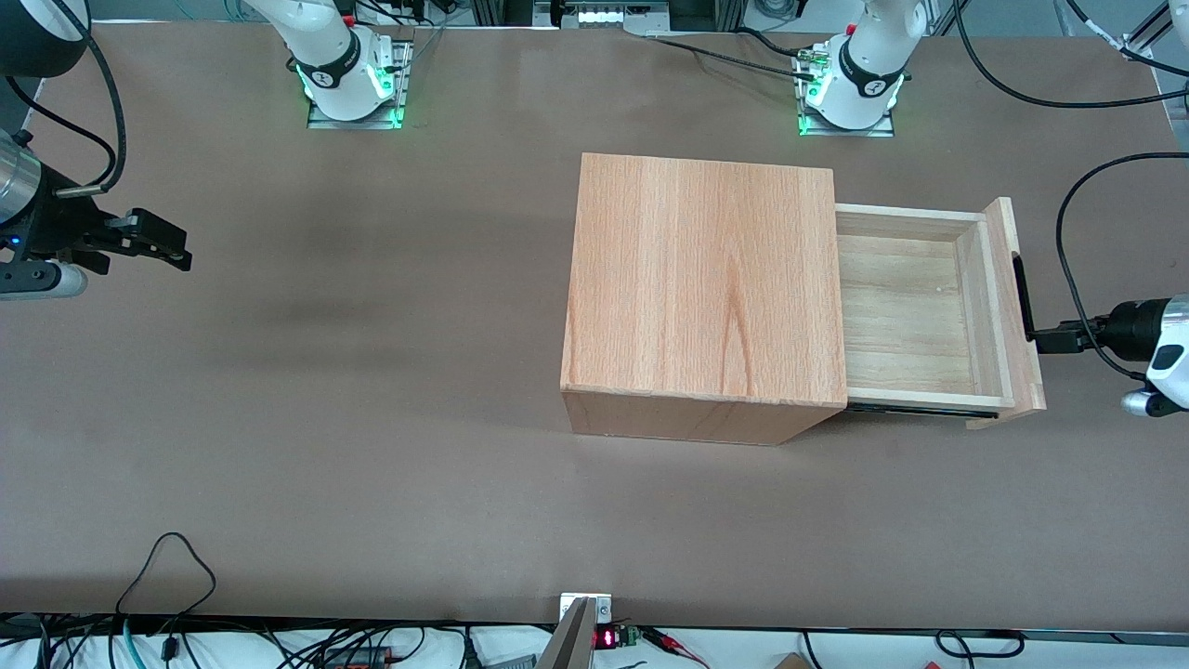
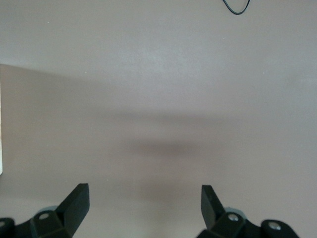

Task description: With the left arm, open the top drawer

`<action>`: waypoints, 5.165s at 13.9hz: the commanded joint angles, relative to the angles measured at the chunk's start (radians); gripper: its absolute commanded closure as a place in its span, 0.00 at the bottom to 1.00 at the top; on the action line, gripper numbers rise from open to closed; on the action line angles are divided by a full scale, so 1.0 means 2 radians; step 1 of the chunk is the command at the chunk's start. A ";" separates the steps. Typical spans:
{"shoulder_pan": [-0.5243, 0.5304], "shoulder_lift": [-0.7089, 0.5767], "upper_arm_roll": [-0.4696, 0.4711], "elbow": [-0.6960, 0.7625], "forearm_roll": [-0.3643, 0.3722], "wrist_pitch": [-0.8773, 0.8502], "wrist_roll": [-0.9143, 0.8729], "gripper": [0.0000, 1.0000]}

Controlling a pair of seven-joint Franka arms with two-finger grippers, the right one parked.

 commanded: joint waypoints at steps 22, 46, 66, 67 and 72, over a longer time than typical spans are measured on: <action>-0.024 -0.018 -0.009 0.129 0.025 -0.131 -0.009 0.00; -0.126 -0.088 -0.011 0.140 0.068 -0.151 -0.053 0.00; -0.150 -0.233 0.000 -0.069 0.070 0.010 -0.052 0.00; -0.149 -0.233 0.000 -0.070 0.070 0.011 -0.051 0.00; -0.142 -0.230 0.001 -0.068 0.071 -0.017 -0.046 0.00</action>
